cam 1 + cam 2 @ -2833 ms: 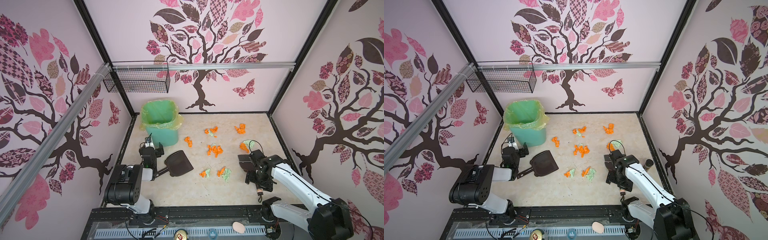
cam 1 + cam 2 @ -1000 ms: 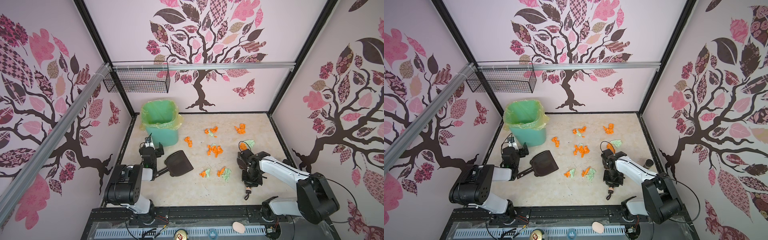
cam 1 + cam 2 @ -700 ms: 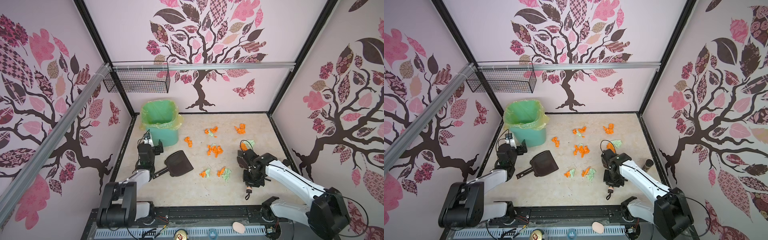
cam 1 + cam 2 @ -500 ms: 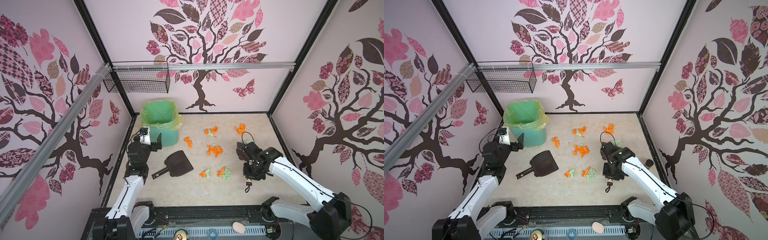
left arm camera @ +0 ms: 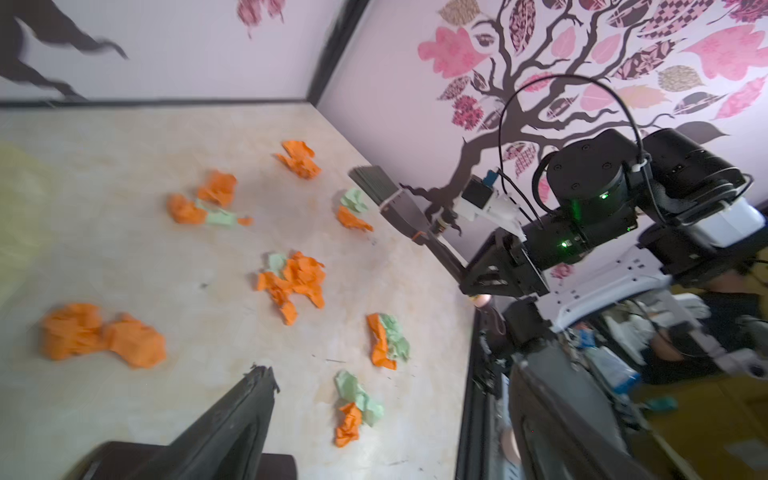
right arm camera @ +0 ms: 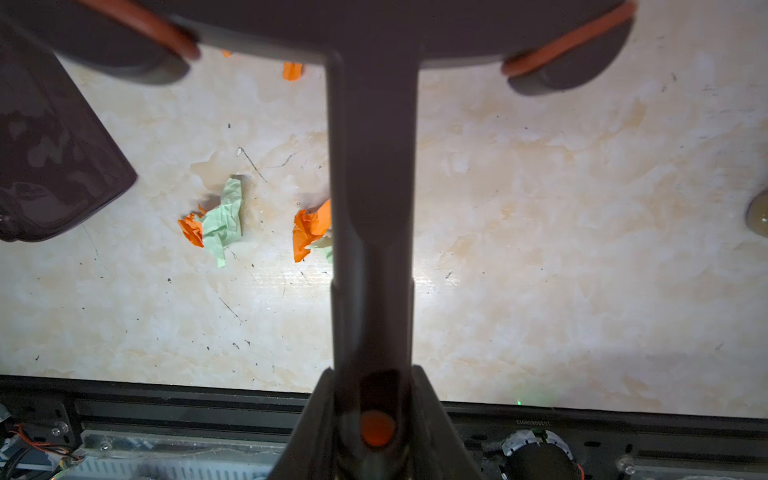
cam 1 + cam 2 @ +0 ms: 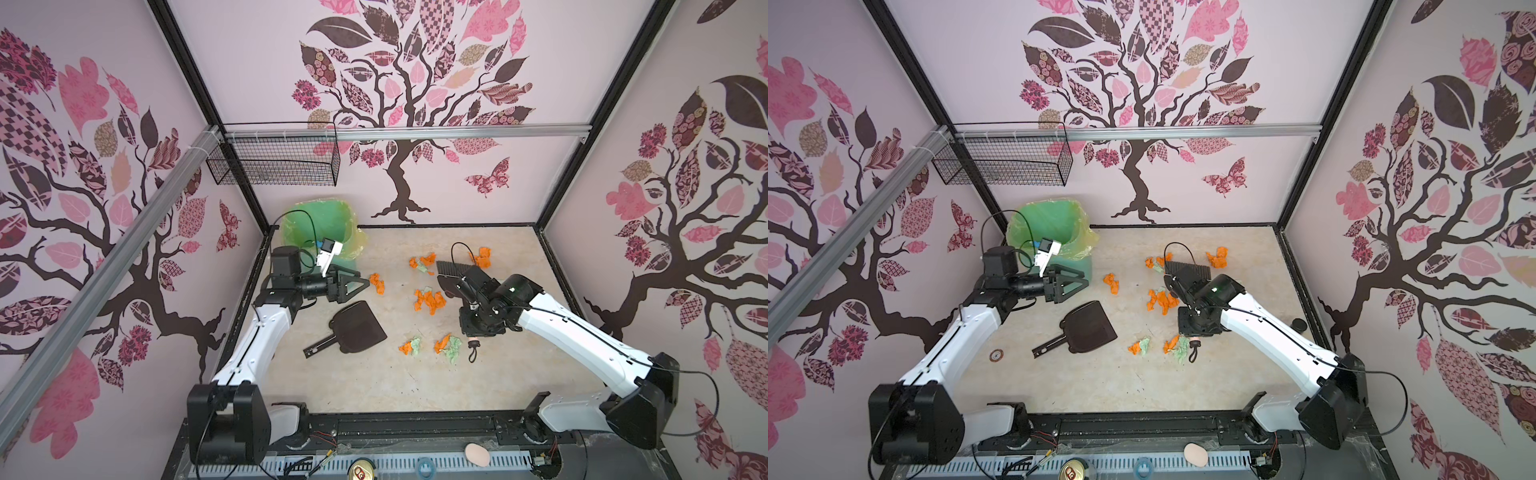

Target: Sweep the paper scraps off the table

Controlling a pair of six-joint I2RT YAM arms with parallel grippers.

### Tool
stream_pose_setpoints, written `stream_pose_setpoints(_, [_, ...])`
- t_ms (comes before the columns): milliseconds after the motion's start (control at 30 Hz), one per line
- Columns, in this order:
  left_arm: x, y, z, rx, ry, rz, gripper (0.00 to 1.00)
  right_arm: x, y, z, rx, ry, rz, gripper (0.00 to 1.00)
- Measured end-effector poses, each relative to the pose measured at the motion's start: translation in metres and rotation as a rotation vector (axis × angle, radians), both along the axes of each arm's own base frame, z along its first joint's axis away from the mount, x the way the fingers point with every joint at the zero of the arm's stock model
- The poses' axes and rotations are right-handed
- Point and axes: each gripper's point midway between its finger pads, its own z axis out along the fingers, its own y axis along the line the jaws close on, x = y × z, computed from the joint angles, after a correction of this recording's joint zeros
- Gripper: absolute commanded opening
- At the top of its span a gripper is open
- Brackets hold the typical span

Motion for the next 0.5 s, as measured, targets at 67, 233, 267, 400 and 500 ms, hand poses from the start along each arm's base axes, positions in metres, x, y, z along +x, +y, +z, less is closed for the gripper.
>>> stream_pose_setpoints(67, [-0.004,-0.017,-0.005,-0.027,0.079,-0.056,0.91,0.004,0.01,-0.001,-0.003,-0.006,0.019,0.03])
stream_pose_setpoints(233, [-0.008,-0.045,-0.008,-0.08,0.217,-0.14,0.89,0.018,0.029,0.005,0.022,-0.047,0.039,0.03])
stream_pose_setpoints(267, [-0.004,-0.047,-0.012,-0.086,0.258,-0.141,0.88,0.021,0.032,0.007,0.029,-0.058,0.039,0.04])
stream_pose_setpoints(400, [0.023,-0.055,-0.044,-0.102,0.445,-0.109,0.84,0.029,0.039,0.009,0.038,-0.088,0.038,0.03])
stream_pose_setpoints(500, [0.035,-0.058,-0.067,-0.102,0.555,-0.077,0.85,0.031,0.043,0.003,0.023,-0.087,0.045,0.04])
